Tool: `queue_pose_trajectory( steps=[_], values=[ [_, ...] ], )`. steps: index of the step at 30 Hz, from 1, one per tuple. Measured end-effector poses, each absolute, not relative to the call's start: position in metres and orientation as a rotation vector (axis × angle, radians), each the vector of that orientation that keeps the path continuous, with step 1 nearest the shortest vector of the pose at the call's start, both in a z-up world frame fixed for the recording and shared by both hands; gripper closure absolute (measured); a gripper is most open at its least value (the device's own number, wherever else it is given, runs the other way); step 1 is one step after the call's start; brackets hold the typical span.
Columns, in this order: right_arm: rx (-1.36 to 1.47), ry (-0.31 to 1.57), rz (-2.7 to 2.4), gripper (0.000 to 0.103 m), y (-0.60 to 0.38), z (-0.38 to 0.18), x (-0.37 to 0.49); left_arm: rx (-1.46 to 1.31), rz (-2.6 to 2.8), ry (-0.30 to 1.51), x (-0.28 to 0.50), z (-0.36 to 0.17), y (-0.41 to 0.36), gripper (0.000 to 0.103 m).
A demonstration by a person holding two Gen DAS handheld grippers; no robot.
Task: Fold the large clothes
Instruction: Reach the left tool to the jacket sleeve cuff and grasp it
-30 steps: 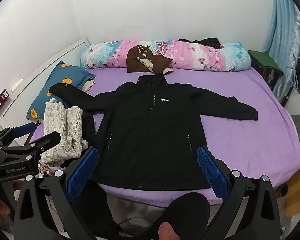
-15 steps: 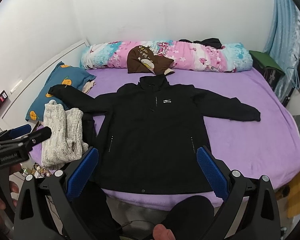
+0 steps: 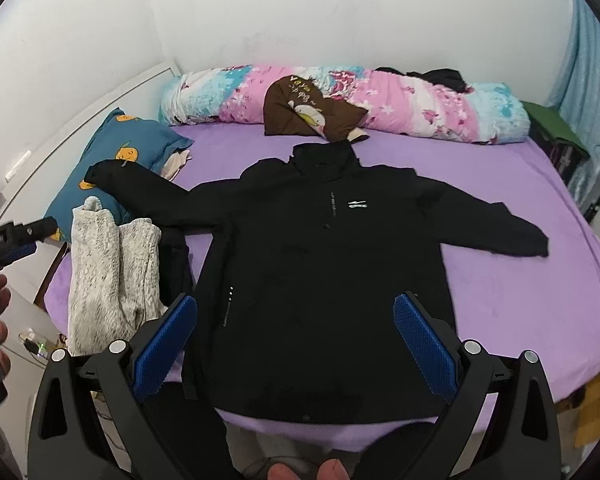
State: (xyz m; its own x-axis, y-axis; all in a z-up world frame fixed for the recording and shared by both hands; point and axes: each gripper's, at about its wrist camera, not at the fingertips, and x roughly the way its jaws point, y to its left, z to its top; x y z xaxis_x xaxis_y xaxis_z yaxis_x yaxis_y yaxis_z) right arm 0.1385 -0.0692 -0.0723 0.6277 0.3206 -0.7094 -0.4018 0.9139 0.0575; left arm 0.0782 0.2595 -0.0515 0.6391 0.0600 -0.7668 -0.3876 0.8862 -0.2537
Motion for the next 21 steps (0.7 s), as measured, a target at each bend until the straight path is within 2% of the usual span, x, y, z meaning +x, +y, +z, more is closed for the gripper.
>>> queue_pose_trajectory(
  steps=[9,21],
  values=[
    [-0.139,0.82,0.391,0.006,-0.011,-0.114,0.21,-0.597,0.355,0.834,0.138,-0.105,0.386,0.006],
    [-0.095,0.848,0.425,0.006,0.071,-0.175,0.285,-0.724,0.436,0.8,0.2,-0.151,0.524,0.006]
  ],
)
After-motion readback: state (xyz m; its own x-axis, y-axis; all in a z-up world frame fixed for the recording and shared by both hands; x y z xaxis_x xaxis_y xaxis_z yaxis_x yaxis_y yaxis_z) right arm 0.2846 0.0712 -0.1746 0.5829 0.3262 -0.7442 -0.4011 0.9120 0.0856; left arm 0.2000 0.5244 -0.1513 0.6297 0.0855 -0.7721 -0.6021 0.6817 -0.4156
